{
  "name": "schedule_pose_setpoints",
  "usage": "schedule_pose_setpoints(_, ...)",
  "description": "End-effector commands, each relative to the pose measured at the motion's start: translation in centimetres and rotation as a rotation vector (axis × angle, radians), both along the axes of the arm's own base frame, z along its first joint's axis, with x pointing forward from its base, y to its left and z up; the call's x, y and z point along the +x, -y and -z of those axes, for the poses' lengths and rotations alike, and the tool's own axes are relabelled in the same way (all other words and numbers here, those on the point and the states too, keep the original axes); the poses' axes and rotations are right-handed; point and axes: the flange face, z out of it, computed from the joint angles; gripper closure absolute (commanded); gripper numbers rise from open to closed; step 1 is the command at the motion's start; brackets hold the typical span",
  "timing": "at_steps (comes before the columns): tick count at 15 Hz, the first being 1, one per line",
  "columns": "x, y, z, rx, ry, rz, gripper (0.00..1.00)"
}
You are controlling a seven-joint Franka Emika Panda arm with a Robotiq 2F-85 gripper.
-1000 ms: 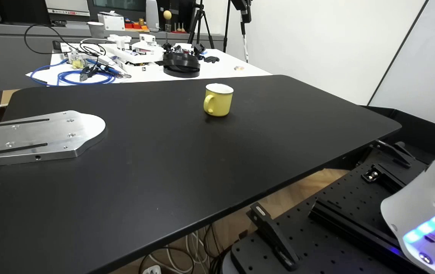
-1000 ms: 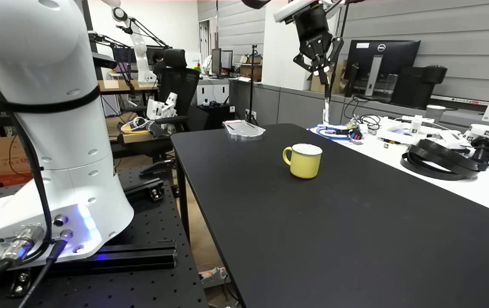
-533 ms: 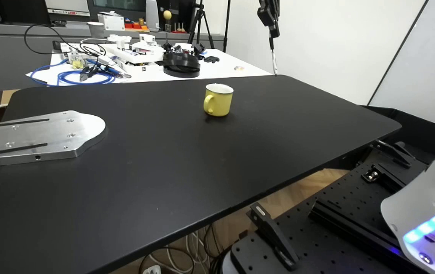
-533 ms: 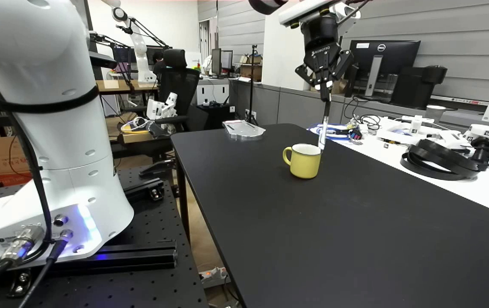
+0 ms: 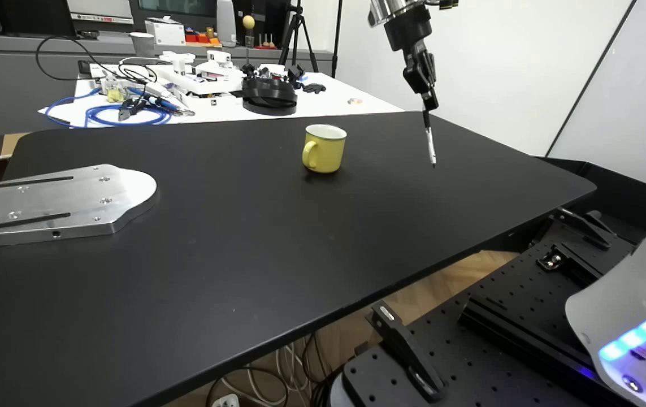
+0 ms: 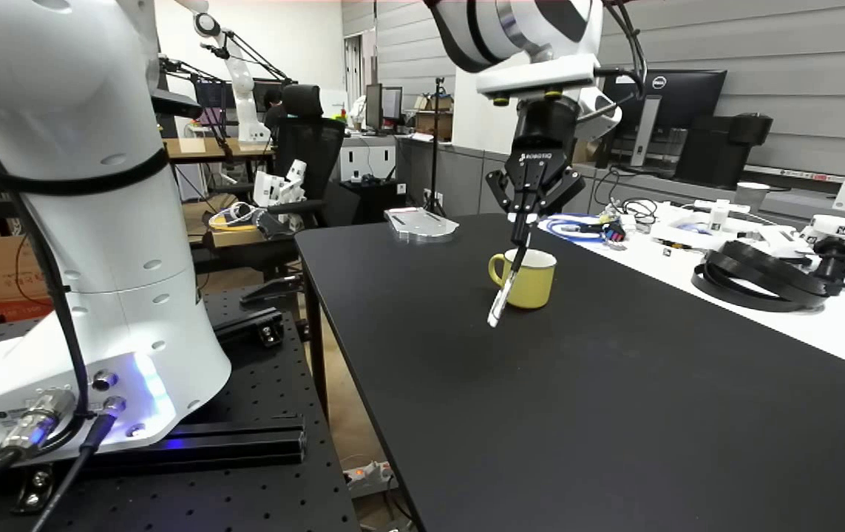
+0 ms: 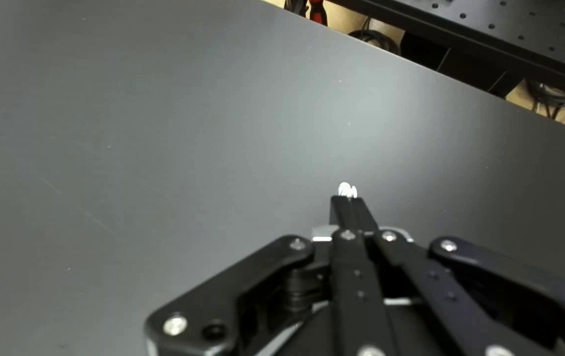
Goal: Pick up the pen from the cup and put it on the table
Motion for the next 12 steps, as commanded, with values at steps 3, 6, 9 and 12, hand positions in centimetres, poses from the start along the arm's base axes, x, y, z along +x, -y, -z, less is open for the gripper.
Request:
schedule_pose_setpoints(3,-1.6,2.2,5.2,0.05,-0.137,0.07,1.0)
schedule_pose_setpoints(6,-2.1,3.2,7.6,0.064,-0.188,0.097,1.0)
schedule_pose_setpoints(9,-2.6,4.3,9.4,0.073,-0.224,0.118,1.0)
schedule_pose_setpoints(12,-3.0,4.8,10.7,0.077,-0.246,0.129,1.0)
